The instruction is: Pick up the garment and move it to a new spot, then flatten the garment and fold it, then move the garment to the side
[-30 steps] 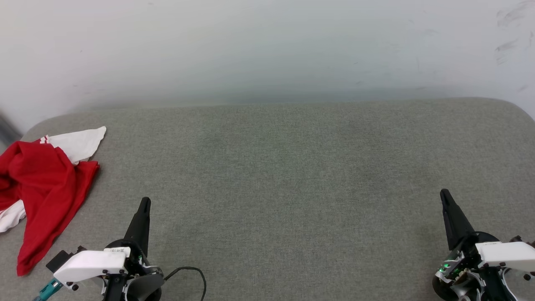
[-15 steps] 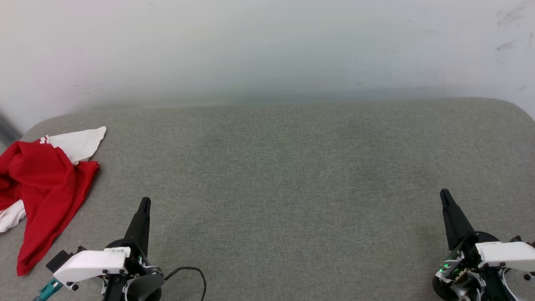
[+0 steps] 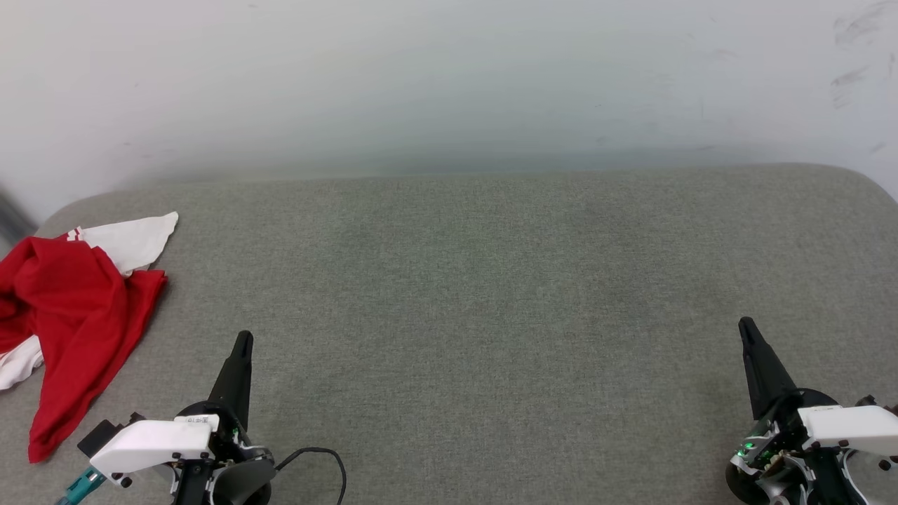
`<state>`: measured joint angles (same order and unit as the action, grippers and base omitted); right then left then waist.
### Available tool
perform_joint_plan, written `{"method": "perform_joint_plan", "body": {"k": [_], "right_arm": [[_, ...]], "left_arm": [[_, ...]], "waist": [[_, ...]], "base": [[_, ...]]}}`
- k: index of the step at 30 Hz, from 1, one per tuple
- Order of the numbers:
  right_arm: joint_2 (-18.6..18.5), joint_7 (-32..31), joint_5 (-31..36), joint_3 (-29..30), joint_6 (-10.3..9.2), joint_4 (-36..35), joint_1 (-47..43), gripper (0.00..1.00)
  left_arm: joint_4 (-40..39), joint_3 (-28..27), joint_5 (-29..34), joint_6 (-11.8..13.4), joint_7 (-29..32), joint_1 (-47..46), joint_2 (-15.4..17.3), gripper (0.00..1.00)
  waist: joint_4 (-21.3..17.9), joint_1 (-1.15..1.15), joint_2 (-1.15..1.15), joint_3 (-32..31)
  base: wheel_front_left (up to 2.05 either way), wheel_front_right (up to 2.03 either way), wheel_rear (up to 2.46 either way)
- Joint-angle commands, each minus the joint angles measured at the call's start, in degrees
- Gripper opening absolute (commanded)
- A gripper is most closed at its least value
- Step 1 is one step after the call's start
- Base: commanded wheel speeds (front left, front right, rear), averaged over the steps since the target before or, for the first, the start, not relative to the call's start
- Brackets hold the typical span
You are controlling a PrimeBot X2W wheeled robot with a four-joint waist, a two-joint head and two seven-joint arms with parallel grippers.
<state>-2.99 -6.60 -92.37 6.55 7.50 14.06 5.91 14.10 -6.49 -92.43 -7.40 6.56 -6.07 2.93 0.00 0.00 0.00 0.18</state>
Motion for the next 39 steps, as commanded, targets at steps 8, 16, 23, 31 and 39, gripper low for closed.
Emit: {"method": "perform_joint_plan", "body": {"k": [8, 16, 23, 31, 39], "right_arm": [[0.0, 0.0, 0.0, 0.0, 0.0, 0.1, -0.1, 1.0], [0.0, 1.5, 0.9, -1.1, -0.01, 0.9, -2.2, 1.0], [0.0, 3.5, 2.6, -2.3, -0.01, -0.1, -3.1, 1.0], [0.0, 5.6, 7.7, -2.9, -0.01, -0.5, -3.5, 1.0], [0.1, 7.5, 17.0, -2.0, -0.01, -2.2, -3.5, 1.0]], "left_arm": [[0.1, 0.1, 0.0, 0.0, -0.1, 0.1, 0.0, 1.0], [0.8, 1.0, 1.0, 0.1, -1.6, 2.4, -0.2, 1.0], [-0.6, 1.5, 2.7, 0.0, -3.5, 3.6, -0.1, 1.0], [-1.9, 0.8, 6.1, 0.0, -5.6, 4.8, -0.1, 1.0], [-3.8, -1.5, 12.4, 0.0, -7.5, 5.7, -0.1, 1.0]], "waist": [[0.0, 0.0, 0.0, 0.0], [-0.1, 0.0, 0.0, -0.1], [-0.2, 0.0, 0.0, -0.1], [-0.4, 0.0, 0.0, -0.1], [-0.5, 0.0, 0.0, -0.2]], "base": [[0.0, 0.0, 0.0], [0.0, 0.0, 0.0], [0.0, 0.0, 0.0], [0.0, 0.0, 0.0], [0.0, 0.0, 0.0]]}}
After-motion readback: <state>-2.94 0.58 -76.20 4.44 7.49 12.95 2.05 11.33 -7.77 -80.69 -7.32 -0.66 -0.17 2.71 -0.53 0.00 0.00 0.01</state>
